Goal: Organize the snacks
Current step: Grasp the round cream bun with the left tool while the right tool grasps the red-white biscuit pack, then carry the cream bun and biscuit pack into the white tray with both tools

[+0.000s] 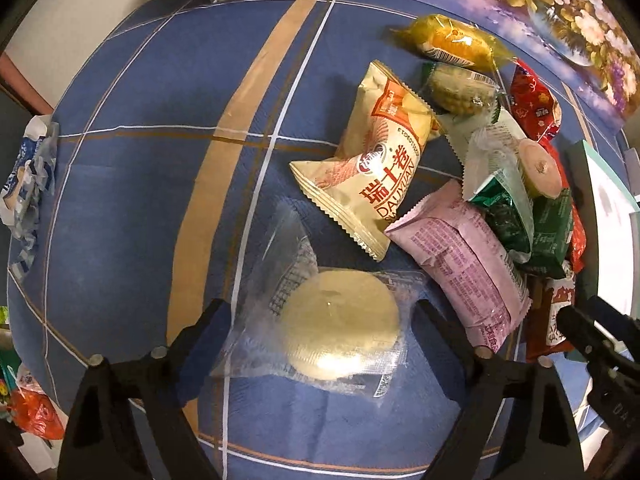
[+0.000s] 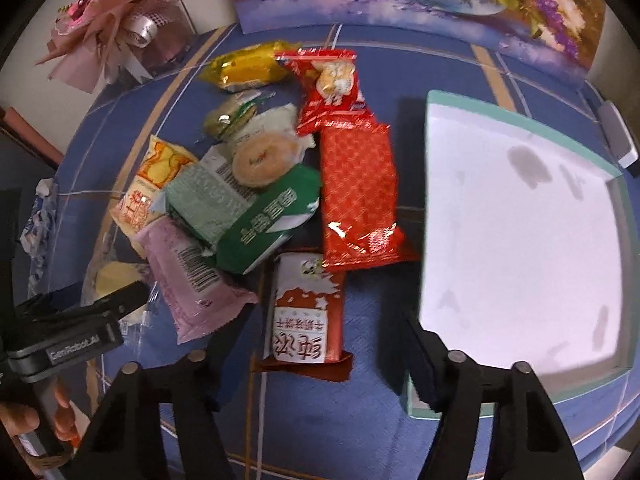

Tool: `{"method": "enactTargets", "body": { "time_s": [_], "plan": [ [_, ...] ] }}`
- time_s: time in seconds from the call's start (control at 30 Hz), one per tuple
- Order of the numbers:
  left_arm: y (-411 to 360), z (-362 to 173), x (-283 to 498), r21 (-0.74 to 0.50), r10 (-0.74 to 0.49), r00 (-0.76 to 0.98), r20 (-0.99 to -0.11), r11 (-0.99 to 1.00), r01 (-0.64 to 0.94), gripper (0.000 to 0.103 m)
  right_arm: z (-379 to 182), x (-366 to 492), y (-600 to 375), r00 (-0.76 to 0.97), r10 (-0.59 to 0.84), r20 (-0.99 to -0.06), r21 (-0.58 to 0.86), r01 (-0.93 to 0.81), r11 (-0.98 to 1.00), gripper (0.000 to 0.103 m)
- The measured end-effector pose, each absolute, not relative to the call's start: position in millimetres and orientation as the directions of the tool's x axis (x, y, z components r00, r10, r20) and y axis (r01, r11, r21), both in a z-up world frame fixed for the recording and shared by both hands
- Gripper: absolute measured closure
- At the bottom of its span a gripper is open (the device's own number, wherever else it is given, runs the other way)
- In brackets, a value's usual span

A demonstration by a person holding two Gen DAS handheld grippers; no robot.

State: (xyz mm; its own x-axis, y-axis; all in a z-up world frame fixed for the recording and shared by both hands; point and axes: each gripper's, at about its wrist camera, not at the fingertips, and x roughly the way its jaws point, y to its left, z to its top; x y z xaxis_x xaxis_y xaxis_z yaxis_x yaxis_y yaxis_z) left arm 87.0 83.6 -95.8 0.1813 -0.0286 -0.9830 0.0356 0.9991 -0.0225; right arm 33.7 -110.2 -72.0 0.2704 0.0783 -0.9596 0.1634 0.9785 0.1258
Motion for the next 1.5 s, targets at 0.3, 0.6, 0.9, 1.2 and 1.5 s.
{"method": "enactTargets", "body": {
  "time_s": [0.3, 0.6, 0.9, 1.2, 1.5],
  "plan": [
    [82.0, -113.4, 92.4, -0.035, -0.040, 0.182, -0.982, 0.999, 0.032, 0.019, -97.9, 37.3, -98.5, 0.234, 0.090, -0.968, 0.123, 0.134, 0.983, 0.053],
    [72.6, -126.6, 92.8, -0.009, -0.016, 0.190, -0.982, 0.999, 0.042, 0.024, -109.7, 31.4, -76.3, 0.249, 0.028, -0.968, 0.052, 0.090, 0.995, 0.054],
    [62.9, -110.8, 79.9, 0.021, 0.012, 0.202, -0.979, 0.999, 0.042, 0.036, -111.7, 29.5, -66.3, 0.267, 0.033, -0.963, 0.057, 0.085, 0.995, 0.061],
    [55.4, -64.9, 64.0, 0.035, 0.027, 0.247, -0.969, 0.999, 0.026, 0.037, -71.3, 12.0, -73.4, 0.328, 0.114, -0.938, 0.154, 0.097, 0.983, 0.061],
    [30.6, -7.6, 66.8, 0.018, 0.001, 0.310, -0.951, 0.999, 0.051, 0.037, -13.6, 1.0, -112.5, 0.421, 0.133, -0.897, 0.209, 0.139, 0.968, 0.061]
  ]
}}
